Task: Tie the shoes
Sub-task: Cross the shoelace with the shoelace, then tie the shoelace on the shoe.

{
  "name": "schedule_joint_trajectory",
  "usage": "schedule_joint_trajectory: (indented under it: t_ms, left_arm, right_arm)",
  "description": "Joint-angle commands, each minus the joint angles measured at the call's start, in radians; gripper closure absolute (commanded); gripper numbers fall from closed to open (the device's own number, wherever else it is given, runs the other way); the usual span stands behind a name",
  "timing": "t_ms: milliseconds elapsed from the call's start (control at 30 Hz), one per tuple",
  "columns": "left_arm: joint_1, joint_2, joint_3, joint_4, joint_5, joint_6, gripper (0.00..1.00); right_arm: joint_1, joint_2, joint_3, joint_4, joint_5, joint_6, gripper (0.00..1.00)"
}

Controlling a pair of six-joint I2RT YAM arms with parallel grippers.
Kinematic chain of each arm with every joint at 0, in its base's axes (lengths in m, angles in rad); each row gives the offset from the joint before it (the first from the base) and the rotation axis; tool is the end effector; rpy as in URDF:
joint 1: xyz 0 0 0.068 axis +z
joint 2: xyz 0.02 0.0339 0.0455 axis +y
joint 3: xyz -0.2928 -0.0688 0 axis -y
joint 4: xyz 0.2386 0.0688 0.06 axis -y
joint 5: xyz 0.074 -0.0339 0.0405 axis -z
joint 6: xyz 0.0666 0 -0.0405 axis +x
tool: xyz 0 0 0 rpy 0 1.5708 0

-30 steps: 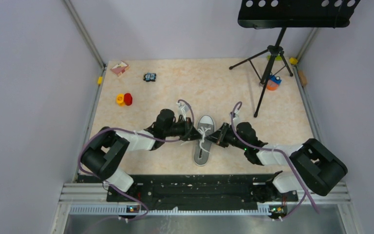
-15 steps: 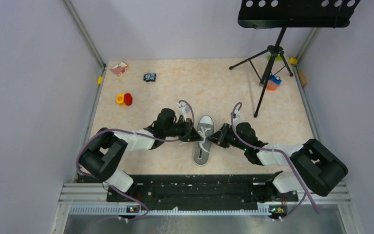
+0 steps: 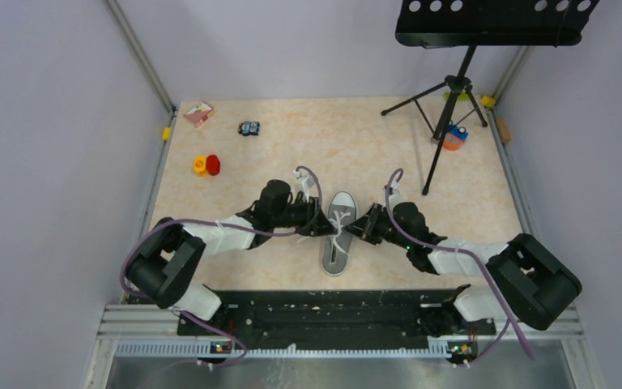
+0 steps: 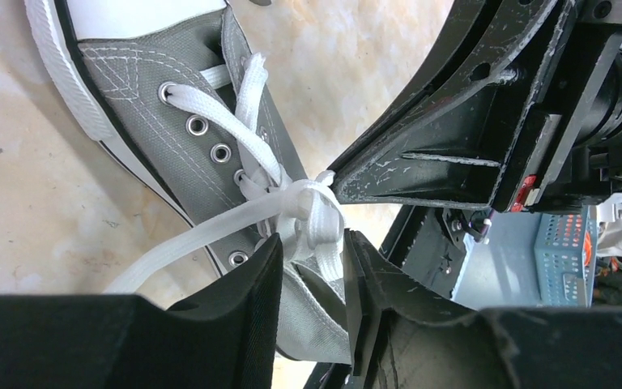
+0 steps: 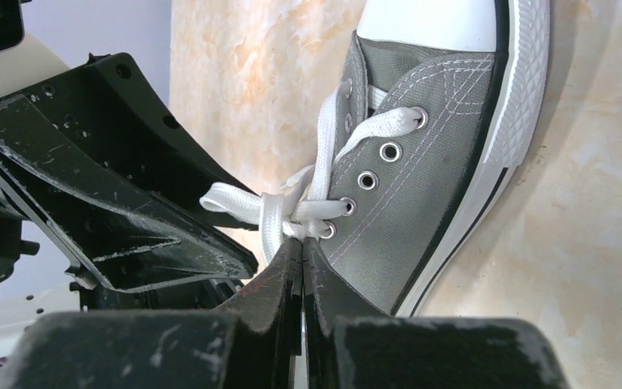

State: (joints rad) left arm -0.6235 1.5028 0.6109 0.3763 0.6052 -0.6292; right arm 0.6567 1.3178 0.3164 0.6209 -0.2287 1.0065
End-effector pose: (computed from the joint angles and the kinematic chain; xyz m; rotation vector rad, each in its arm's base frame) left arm 0.2285 -0.2110 0.1941 0.4045 2.2603 -1.3430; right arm 0.1926 0.1675 0.1768 0.2122 2.1741 1.2582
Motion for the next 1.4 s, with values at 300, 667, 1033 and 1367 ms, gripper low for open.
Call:
schedule_joint_trajectory:
  t_ms: [300,667,1033,1367]
  left_arm:
    - [-0.002,-0.056,0.034,-0.006,-0.064,-0.021,0.6]
    - [-0.001,-0.034,0.048,0.083,-0.007,-0.083,0.59]
    - [0.0,-0.003,0.095,0.013,-0.039,-0.055,0.97]
    - [0.009,-0.037,0.068,-0.012,-0.051,-0.036,1.0]
  right_arm:
    - [-0.008,-0.026,0.044,0.016,0.004,-0.023,1.0]
    - [-0.008,-0.025,0.045,0.018,-0.002,-0.023,1.0]
    - [-0.007,-0.02,0.05,0.016,-0.005,-0.023,1.0]
    - [-0.008,-0.032,0.045,-0.03,0.02,-0.025,1.0]
